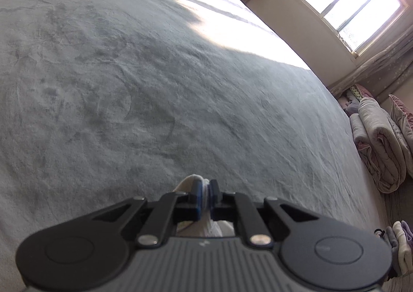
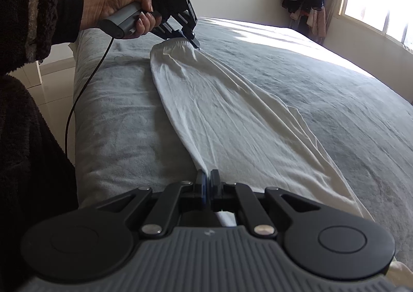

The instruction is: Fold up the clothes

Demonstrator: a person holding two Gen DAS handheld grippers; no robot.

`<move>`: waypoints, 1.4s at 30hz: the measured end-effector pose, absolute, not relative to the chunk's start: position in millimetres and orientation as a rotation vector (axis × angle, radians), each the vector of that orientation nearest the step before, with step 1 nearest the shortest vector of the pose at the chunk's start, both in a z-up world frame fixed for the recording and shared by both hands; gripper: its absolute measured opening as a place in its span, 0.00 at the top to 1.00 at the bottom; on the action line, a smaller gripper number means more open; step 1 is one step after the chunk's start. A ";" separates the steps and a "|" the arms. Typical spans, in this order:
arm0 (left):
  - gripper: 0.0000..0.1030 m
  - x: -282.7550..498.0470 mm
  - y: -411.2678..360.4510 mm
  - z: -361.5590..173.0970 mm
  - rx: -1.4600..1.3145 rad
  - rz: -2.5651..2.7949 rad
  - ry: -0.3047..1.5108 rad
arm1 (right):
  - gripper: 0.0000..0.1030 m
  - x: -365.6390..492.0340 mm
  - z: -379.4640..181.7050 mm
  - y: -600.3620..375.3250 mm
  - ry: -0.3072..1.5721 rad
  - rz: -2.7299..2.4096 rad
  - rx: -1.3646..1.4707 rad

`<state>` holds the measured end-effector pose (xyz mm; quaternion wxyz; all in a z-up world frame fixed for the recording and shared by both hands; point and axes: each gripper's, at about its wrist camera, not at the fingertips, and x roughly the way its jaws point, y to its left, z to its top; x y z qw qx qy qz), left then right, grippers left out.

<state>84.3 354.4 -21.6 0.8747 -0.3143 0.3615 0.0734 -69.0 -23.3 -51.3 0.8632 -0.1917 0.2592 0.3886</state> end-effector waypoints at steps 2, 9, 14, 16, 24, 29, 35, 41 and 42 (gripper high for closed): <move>0.93 81.2 350.6 -33.4 -0.614 0.169 0.708 | 0.96 -70.9 -51.3 -21.6 0.539 0.821 -0.413; 0.73 64.2 335.7 -49.3 -0.462 0.205 0.514 | 0.95 -69.4 -50.3 -22.9 0.557 0.824 -0.388; 0.52 56.8 339.3 -29.1 -0.489 0.291 0.510 | 0.85 -66.5 -44.8 -26.7 0.589 0.842 -0.334; 0.49 48.8 338.4 -20.1 -0.498 0.309 0.489 | 0.80 -65.4 -41.8 -28.4 0.600 0.848 -0.306; 0.50 20.4 318.4 8.6 -0.556 0.224 0.406 | 0.55 -57.8 -28.1 -39.9 0.663 0.859 -0.131; 0.89 31.1 294.4 -6.2 -0.464 0.118 0.445 | 0.55 -44.7 -15.2 -51.7 0.666 0.767 -0.069; 1.00 40.3 321.1 -40.2 -0.504 0.198 0.475 | 0.55 -33.2 0.3 -64.4 0.664 0.680 -0.033; 0.95 38.5 334.2 -38.1 -0.572 0.250 0.475 | 0.55 -25.1 6.6 -61.5 0.677 0.659 -0.030; 0.94 36.8 332.8 -33.5 -0.588 0.245 0.472 | 0.55 -21.5 7.7 -61.2 0.678 0.657 -0.025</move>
